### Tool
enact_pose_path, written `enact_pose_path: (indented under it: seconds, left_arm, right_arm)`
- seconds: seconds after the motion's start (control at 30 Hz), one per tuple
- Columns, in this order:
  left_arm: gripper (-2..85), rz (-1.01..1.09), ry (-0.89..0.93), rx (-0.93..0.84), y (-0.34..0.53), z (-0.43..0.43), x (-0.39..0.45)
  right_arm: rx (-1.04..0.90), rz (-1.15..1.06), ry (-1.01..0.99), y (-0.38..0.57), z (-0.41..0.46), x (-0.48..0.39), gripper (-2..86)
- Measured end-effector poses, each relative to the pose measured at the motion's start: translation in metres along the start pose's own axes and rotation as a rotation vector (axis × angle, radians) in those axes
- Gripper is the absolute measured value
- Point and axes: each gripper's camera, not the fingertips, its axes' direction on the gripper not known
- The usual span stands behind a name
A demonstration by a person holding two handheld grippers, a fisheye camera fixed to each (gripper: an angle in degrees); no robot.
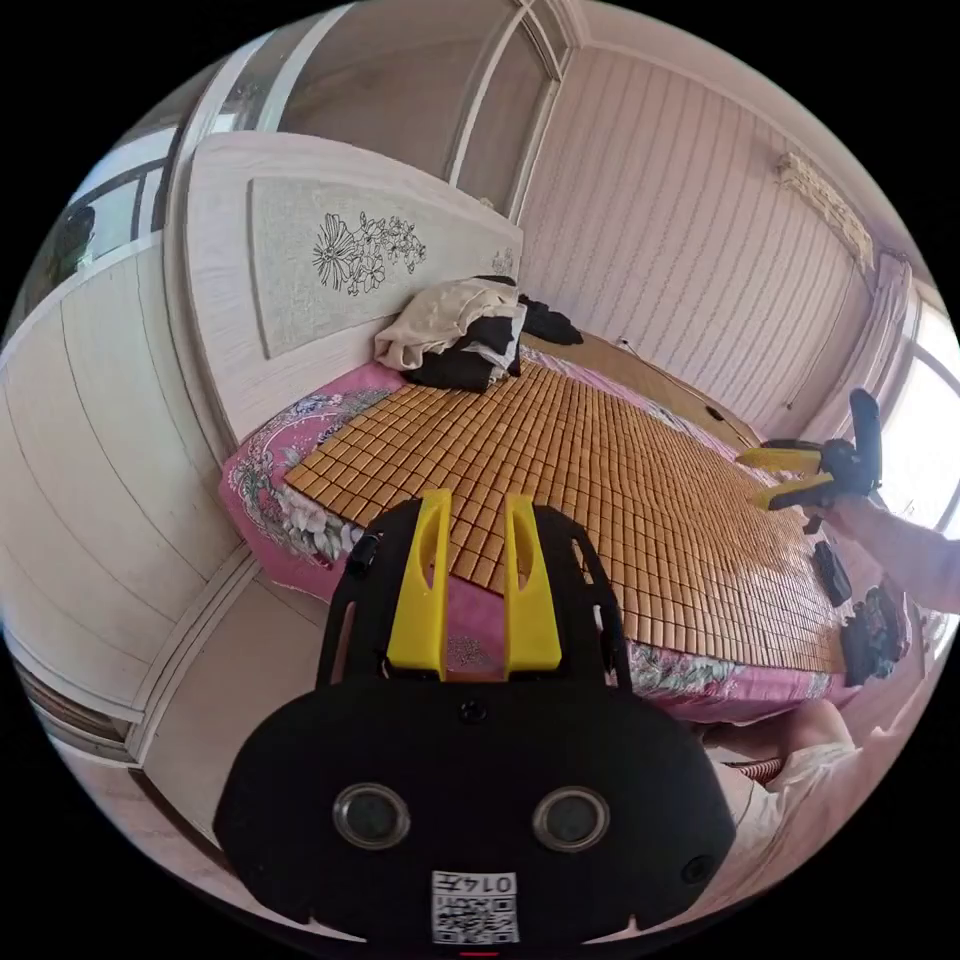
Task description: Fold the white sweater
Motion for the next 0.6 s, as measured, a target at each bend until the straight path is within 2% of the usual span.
enact_pose_path:
  seconds: [0.13, 0.27, 0.43, 0.6]
  left_arm:
    - [9.1, 0.029, 0.052, 0.015, -0.057, 0.023, -0.049]
    - [8.6, 0.1, -0.015, 0.075, -0.137, 0.057, -0.089]
    - [10.9, -0.043, -0.027, 0.088, -0.211, 0.105, -0.151]
    - [12.1, -0.096, -0.052, 0.019, -0.267, 0.14, -0.203]
  right_arm:
    - [0.008, 0.078, 0.02, -0.111, 0.066, 0.035, 16.7]
    - [-0.009, 0.093, 0.081, -0.198, 0.122, 0.061, 18.5]
    - [-0.056, -0.099, 0.127, -0.307, 0.213, 0.056, 18.7]
    - [-0.107, -0.147, 0.206, -0.376, 0.285, 0.054, 20.3]
